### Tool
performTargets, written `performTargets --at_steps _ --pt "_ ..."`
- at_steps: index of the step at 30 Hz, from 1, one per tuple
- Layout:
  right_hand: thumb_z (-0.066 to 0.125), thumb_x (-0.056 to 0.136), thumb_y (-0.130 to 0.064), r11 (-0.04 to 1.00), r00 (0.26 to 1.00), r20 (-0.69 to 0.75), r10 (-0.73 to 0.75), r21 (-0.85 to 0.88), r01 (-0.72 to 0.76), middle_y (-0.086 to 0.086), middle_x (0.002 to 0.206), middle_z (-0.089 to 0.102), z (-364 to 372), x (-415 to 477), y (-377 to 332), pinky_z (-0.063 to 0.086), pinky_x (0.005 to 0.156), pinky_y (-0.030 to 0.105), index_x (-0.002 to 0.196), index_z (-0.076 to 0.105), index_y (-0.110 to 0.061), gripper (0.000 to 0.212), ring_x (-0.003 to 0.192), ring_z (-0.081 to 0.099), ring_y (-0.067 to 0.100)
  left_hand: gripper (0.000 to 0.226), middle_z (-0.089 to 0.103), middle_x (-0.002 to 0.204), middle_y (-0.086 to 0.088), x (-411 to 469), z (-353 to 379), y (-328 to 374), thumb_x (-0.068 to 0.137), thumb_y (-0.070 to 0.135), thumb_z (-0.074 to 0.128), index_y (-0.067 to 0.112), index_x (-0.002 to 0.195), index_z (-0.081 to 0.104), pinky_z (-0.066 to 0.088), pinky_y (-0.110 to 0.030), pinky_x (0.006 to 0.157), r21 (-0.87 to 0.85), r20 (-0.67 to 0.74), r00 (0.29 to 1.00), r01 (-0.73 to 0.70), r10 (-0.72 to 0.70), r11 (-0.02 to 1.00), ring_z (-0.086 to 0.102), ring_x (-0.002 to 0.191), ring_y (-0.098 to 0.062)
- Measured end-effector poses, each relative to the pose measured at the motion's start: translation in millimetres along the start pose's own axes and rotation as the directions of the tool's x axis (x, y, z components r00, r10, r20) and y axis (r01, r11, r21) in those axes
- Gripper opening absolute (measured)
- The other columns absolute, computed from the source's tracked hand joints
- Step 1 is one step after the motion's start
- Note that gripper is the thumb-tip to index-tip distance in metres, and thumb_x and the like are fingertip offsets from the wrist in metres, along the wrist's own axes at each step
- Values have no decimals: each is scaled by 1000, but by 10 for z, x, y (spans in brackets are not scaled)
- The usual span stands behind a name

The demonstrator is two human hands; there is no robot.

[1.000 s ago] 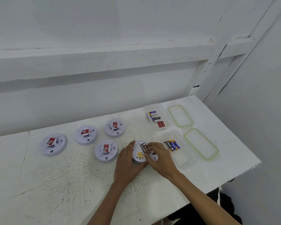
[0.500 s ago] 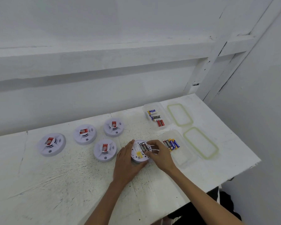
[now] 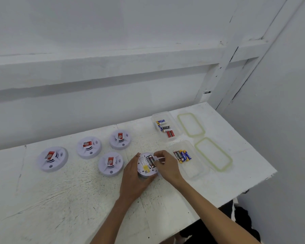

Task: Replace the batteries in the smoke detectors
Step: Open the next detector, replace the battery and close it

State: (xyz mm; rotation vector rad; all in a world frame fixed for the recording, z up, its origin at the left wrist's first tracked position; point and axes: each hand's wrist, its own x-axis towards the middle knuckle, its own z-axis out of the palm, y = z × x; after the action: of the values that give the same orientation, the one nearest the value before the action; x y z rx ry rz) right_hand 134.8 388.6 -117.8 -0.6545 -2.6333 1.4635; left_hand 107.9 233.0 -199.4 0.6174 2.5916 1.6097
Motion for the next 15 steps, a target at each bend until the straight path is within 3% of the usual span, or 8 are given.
performTargets --at_steps 2,4,7,12,15 --pt "53 92 -5 990 996 -58 -75 -124 67 -1 115 65 11 -88 27 43 77 8 118 63 -14 29 106 60 13 96 38 151 25 -51 -21 -25 78 75 67 26 153 33 29 -17 118 -29 -5 1000 14 -14 999 36 139 10" --pt "51 95 -6 958 988 -71 -139 -262 116 2 125 57 28 -159 78 39 86 15 125 57 -12 31 116 52 17 101 36 154 21 -121 -32 -63 78 76 66 22 155 30 28 -20 119 -44 -15 1000 27 -27 999 34 143 4" --pt "53 96 -15 889 987 -1 -158 -436 142 6 138 46 77 -230 166 46 93 25 134 48 -10 39 128 41 22 96 35 156 17 -203 -58 -58 80 74 66 27 154 26 28 -21 121 -77 -46 999 10 -13 997 34 146 0" --pt "61 95 -36 845 995 -9 -97 -529 78 8 140 46 139 -260 180 47 96 36 142 39 -11 57 130 39 28 96 35 158 10 -233 -86 -29 80 70 69 30 154 23 25 -19 121 -105 -41 999 22 -26 994 31 148 0" --pt "56 97 -38 822 996 -33 -85 -567 51 7 138 50 161 -252 134 43 93 38 144 38 -15 54 126 42 29 96 36 159 8 -226 -92 -29 80 61 73 28 154 24 27 -24 122 -122 -28 999 33 -37 992 32 149 -4"
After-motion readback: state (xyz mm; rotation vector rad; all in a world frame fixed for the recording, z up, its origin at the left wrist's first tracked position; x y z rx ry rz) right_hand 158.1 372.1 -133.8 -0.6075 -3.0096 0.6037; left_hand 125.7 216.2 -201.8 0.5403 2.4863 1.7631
